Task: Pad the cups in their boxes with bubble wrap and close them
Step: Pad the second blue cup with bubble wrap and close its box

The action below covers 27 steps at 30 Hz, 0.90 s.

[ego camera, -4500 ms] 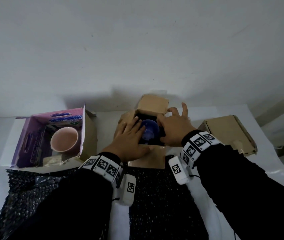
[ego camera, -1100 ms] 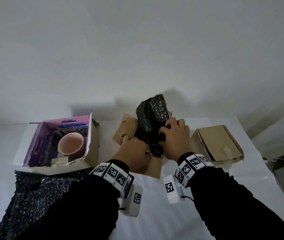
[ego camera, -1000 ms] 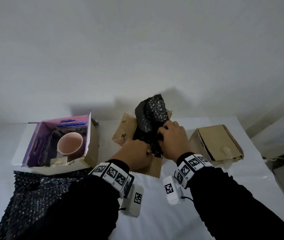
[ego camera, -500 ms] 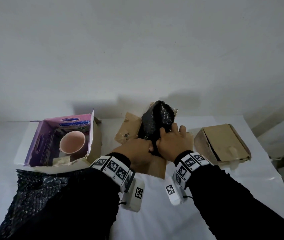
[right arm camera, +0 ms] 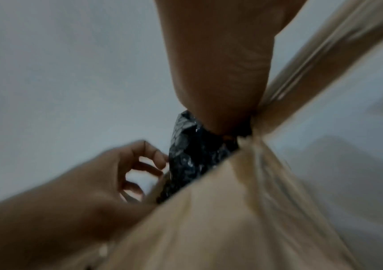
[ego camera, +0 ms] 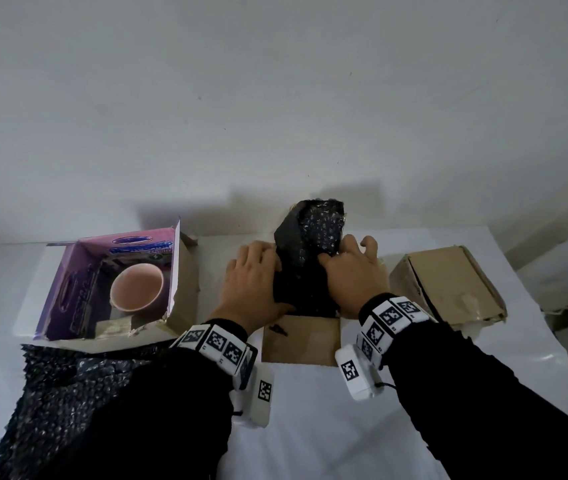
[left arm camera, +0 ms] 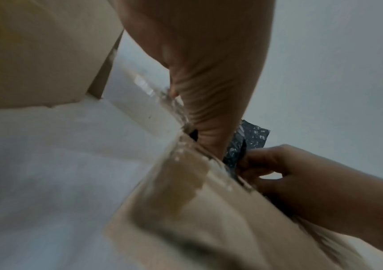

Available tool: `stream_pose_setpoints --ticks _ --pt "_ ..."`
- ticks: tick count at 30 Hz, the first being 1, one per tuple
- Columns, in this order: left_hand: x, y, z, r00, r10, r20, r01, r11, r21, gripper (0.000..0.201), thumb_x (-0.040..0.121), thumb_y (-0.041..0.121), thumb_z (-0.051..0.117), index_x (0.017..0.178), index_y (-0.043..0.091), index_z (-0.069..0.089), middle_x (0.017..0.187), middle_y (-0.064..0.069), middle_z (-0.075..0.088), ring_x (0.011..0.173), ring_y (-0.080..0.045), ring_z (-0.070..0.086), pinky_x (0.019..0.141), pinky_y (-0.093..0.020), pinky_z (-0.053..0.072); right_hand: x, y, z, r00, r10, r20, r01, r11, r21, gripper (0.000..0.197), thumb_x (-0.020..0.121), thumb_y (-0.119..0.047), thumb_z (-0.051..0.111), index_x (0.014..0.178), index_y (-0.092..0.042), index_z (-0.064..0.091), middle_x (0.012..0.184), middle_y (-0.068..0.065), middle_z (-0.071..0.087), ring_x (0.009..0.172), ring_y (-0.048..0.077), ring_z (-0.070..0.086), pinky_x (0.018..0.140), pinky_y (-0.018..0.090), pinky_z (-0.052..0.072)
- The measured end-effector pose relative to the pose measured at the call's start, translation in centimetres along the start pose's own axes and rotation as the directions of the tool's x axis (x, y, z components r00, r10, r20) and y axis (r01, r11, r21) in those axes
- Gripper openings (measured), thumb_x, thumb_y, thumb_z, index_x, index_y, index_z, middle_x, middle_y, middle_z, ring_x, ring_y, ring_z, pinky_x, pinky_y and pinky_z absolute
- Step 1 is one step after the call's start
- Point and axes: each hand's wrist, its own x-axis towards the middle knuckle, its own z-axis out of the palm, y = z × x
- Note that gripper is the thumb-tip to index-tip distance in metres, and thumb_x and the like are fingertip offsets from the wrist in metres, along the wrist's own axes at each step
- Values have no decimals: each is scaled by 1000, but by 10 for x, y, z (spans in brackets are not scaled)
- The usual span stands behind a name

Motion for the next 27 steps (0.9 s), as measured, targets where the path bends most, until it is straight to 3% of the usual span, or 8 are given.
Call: stream_pose_setpoints --ticks 3,6,9,12,16,20,25,27 --pt "-9 3 8 999 -52 6 53 994 -100 92 49 65 77 121 18 43 117 -2 43 103 -21 43 85 -36 48 -1 3 -1 977 -62 -205 67 998 19 23 83 -40 45 88 -29 65 87 -4 64 110 22 49 103 50 21" --pt "-16 8 11 993 -106 -53 101 991 -90 108 47 81 63 129 15 39 117 -3 47 102 -23 48 83 -39 48 -4 -5 -9 894 -108 -435 177 977 120 36 86 -51 50 108 -23 59 116 1 57 106 22 50 95 44 36" --pt "-18 11 10 985 -140 -104 133 988 -76 119 48 88 55 139 14 34 130 -5 42 112 -24 44 93 -42 42 2 -18 2 912 -255 -320 355 883 308 48 85 -32 62 129 -15 53 136 10 47 115 29 50 91 43 50" --pt "-18 8 8 988 -67 -138 57 996 -73 118 53 83 58 146 16 30 144 -5 36 130 -23 36 107 -42 31 2 -22 20 931 -320 -174 361 874 327 44 85 -9 56 129 -11 55 126 12 58 107 31 57 85 43 52" --pt "-12 2 7 997 33 67 -37 997 67 102 67 81 48 146 20 33 147 1 43 140 -19 33 120 -45 6 -1 -18 21 932 -323 -164 348 924 159 36 85 -25 44 113 -16 65 110 4 68 105 27 56 87 41 47" --pt "-8 5 5 983 46 178 -79 980 184 90 65 79 27 137 27 44 141 3 41 141 -26 21 116 -57 -5 5 -15 12 916 -331 -225 372 912 172 30 84 -29 45 98 -14 66 100 5 66 99 28 53 80 44 47" --pt "-1 9 1 971 8 241 -54 981 187 85 70 80 43 142 34 36 138 2 34 138 -28 17 111 -63 -6 9 -12 15 921 -342 -186 380 893 240 44 89 -15 52 132 -5 51 133 14 53 111 31 54 87 42 50" --pt "5 9 -1 961 4 275 -65 975 211 88 70 82 41 143 35 34 140 1 35 139 -30 16 110 -64 -8 11 -15 17 933 -322 -157 353 905 238 45 90 -17 49 133 -6 47 136 13 49 106 31 55 80 42 51"
